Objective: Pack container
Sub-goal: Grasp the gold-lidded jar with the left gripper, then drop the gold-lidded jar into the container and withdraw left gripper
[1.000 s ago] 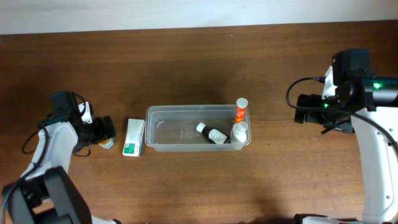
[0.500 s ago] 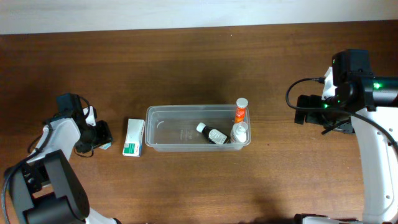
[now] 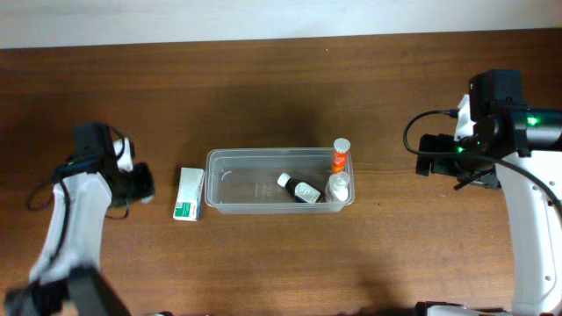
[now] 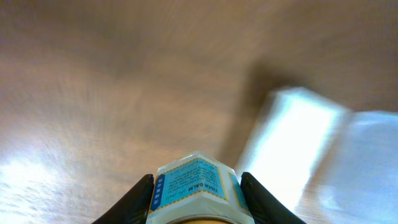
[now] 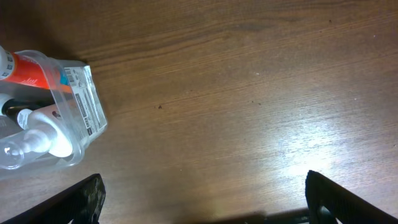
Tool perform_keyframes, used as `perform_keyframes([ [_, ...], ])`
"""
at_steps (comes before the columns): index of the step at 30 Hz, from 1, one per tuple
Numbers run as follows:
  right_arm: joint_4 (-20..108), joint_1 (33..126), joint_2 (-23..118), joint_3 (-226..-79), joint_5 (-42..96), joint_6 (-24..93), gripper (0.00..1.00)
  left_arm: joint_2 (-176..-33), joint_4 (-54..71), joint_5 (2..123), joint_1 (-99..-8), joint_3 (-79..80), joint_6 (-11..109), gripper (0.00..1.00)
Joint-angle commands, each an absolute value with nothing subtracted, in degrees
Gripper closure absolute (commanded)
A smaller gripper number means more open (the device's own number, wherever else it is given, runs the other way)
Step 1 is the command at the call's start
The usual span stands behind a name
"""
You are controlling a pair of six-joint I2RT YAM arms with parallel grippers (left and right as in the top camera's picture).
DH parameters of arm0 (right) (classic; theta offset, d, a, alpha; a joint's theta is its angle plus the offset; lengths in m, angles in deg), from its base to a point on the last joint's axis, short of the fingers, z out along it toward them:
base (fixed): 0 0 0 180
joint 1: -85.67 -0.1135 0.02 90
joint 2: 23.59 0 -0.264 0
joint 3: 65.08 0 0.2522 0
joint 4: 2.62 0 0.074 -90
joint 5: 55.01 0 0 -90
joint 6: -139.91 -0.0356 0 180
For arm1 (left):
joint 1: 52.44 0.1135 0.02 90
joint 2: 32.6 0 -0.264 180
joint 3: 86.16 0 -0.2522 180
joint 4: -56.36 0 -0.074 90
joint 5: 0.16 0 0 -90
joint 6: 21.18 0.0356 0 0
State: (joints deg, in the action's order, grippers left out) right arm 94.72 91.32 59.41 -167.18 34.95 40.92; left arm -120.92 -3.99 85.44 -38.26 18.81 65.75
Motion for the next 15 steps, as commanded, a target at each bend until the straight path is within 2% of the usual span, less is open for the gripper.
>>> perform_keyframes([
  [1, 94.7, 91.7, 59.8, -167.1, 34.6, 41.1, 0.06, -109.9, -5.0, 84.5, -45.8, 14.3, 65.6, 0.62],
  [7, 94.7, 91.7, 59.8, -167.1, 34.6, 41.1, 0.06, -105.6, -4.4, 84.5, -61.1, 14.3, 65.3, 0.62],
  [11, 94.7, 91.7, 59.8, -167.1, 34.6, 41.1, 0.06, -108.8, -3.2, 85.0, -70.5, 14.3, 64.9, 0.62],
  [15, 94.7, 91.7, 59.8, -167.1, 34.6, 41.2, 0.06, -114.6, 0.1, 85.1, -76.1, 14.3, 64.0, 0.61],
])
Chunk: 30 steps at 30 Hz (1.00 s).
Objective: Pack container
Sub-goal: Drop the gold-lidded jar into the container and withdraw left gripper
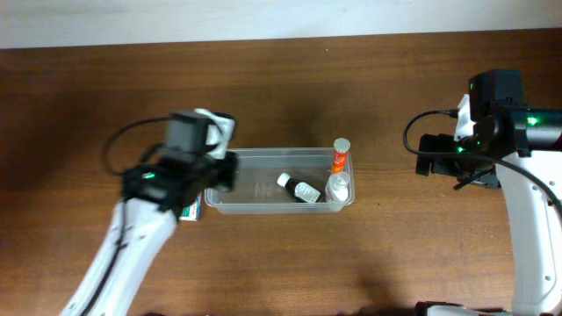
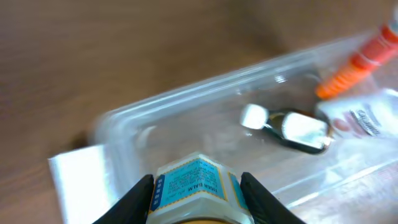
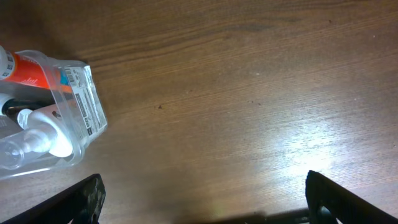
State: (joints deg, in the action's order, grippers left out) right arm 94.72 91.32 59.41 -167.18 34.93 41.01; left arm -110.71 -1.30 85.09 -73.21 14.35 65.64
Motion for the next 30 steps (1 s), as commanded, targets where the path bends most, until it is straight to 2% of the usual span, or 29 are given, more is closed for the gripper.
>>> perform_keyframes([
  [1, 94.7, 91.7, 59.8, -167.1, 34.6, 41.4, 0.06, -116.6, 1.2, 84.9, -77.3, 14.3, 63.6, 0.62],
  [9, 94.7, 91.7, 59.8, -167.1, 34.6, 41.6, 0.06, -130.4, 4.3, 80.8, -82.7, 14.3, 59.5, 0.61],
  [15, 94.7, 91.7, 59.8, -167.1, 34.6, 41.6, 0.06, -133.9, 5.4, 78.2, -84.9, 14.3, 59.4, 0.61],
  [16, 94.7, 91.7, 59.8, -167.1, 34.6, 41.6, 0.06, -133.8, 5.8, 77.6, -85.1, 14.2, 59.4, 0.57],
  [18, 94.7, 91.7, 59.8, -167.1, 34.6, 41.6, 0.06, -133.7, 6.3, 75.5, -85.3, 13.8, 59.4, 0.37],
  [19, 94.7, 91.7, 59.8, -167.1, 34.6, 41.6, 0.06, -133.7, 6.3, 74.6, -85.3, 13.4, 59.4, 0.31],
  [24, 94.8, 91.7, 59.8, -167.1, 34.6, 41.7, 0.06, -133.7, 5.5, 74.6, -84.4, 11.8, 59.4, 0.23],
  [30, 94.9, 91.7, 59.8, -167.1, 34.6, 42.0, 0.06, -130.9, 3.0, 75.0, -80.3, 9.8, 59.4, 0.22],
])
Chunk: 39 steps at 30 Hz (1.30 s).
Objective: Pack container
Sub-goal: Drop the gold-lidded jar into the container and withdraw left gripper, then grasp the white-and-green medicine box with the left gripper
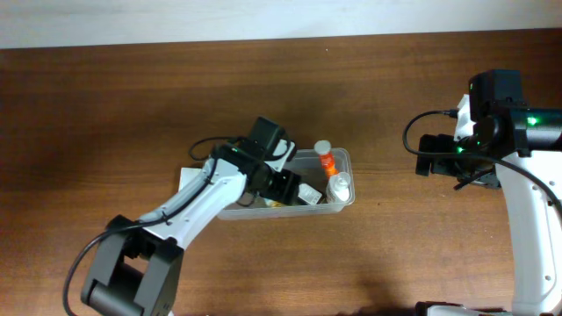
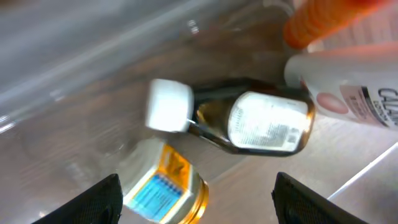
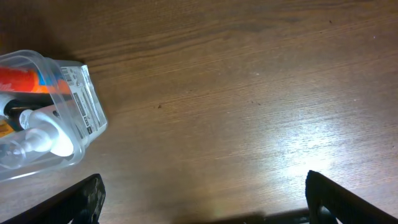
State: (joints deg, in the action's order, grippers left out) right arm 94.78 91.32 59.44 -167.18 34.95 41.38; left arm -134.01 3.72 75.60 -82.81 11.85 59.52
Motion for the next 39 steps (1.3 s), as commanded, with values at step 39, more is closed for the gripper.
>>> perform_keyframes([
  [39, 95.2, 91.7, 59.9, -167.1, 34.6, 42.2, 0.06, -127.7, -9.9, 81.1, -56.4, 9.9, 64.5, 0.01],
])
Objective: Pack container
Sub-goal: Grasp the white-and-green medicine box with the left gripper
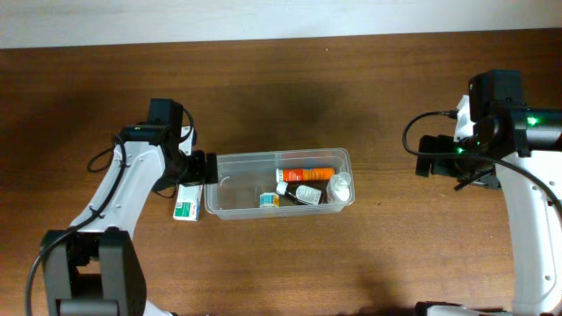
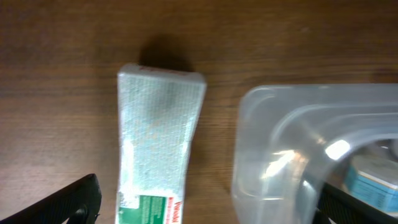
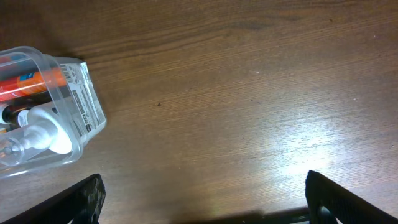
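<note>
The clear plastic container (image 1: 230,167) lies mid-table. In it are an orange tube (image 1: 306,175) lying flat, a dark bottle (image 1: 305,193), a white bottle (image 1: 338,187) and a small blue-labelled jar (image 1: 270,201). A white and green box (image 2: 158,143) lies on the table just left of the container (image 2: 273,137). My left gripper (image 2: 208,208) hangs open above the box and the container's left end (image 1: 200,168), holding nothing. My right gripper (image 3: 205,205) is open over bare wood, well right of the container (image 3: 81,112).
The wooden table (image 1: 281,263) stretches all round the container. A pale wall edge (image 1: 263,17) runs along the back. The right arm's cables (image 1: 430,132) loop beside its wrist.
My left gripper was open inside the container by the jar; now it is outside, over the box at the container's left. The orange tube stood upright and now lies flat.
My left gripper first held the blue-labelled jar at the table's far left. Then it held the jar over the container's left end. Then it was open inside with the jar lying beside the dark bottle. Now it is over the box. The right arm stayed still.
</note>
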Tool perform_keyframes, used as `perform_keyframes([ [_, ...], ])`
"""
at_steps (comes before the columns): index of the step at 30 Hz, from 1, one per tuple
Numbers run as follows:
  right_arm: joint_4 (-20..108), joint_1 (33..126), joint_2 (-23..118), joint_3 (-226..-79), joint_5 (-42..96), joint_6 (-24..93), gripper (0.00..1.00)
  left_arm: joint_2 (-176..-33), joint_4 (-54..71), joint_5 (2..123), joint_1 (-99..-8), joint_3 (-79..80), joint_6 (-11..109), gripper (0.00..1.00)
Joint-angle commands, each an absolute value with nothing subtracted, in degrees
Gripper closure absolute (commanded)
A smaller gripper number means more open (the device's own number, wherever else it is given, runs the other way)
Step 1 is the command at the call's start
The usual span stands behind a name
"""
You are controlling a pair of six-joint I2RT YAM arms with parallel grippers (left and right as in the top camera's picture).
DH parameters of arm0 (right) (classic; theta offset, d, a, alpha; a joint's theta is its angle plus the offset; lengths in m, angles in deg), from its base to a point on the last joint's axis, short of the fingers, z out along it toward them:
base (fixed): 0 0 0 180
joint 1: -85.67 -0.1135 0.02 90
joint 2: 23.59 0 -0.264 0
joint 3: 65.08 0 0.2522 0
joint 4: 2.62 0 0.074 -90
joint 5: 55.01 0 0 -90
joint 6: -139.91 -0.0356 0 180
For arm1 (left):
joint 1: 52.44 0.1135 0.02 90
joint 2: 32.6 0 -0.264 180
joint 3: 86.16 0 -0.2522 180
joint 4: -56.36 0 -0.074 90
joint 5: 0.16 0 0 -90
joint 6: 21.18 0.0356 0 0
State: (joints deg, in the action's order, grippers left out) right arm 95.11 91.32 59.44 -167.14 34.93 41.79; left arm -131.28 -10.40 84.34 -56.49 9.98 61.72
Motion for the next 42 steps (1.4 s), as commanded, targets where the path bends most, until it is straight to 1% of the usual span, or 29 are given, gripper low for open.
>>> perform_keyframes([
  [1, 95.2, 91.7, 59.9, -167.1, 34.6, 42.2, 0.05, -126.5, -9.7, 81.4, -56.4, 9.9, 64.7, 0.01],
  [3, 95.2, 91.7, 59.9, -167.1, 34.6, 42.2, 0.06, -123.9, -9.5, 83.5, -56.4, 9.9, 64.5, 0.01],
  [7, 95.2, 91.7, 59.9, -167.1, 34.6, 42.2, 0.06, -119.5, -10.4, 90.9, -55.2, 9.9, 58.3, 0.0],
  [10, 95.2, 91.7, 59.9, -167.1, 34.6, 42.2, 0.06, -119.1, -10.6, 91.2, -53.8, 9.9, 57.0, 0.01],
  [18, 95.2, 91.7, 59.9, -167.1, 34.6, 42.2, 0.06, -125.7, -10.4, 91.1, -52.3, 12.6, 57.2, 0.01],
  [24, 95.2, 91.7, 59.9, -167.1, 34.6, 42.2, 0.06, -131.3, -10.0, 88.5, -52.3, 13.4, 61.2, 0.01],
  [35, 95.2, 91.7, 59.9, -167.1, 34.6, 42.2, 0.05, -140.8, -10.2, 87.7, -52.3, 13.4, 61.2, 0.01],
  [38, 95.2, 91.7, 59.9, -167.1, 34.6, 42.2, 0.06, -141.6, -10.1, 87.7, -52.3, 13.4, 61.2, 0.05],
  [40, 95.2, 91.7, 59.9, -167.1, 34.6, 42.2, 0.06, -141.6, -9.9, 87.7, -52.3, 13.4, 61.2, 0.09],
  [42, 95.2, 91.7, 59.9, -167.1, 34.6, 42.2, 0.05, -141.6, -9.9, 87.7, -52.3, 13.4, 61.2, 0.26],
])
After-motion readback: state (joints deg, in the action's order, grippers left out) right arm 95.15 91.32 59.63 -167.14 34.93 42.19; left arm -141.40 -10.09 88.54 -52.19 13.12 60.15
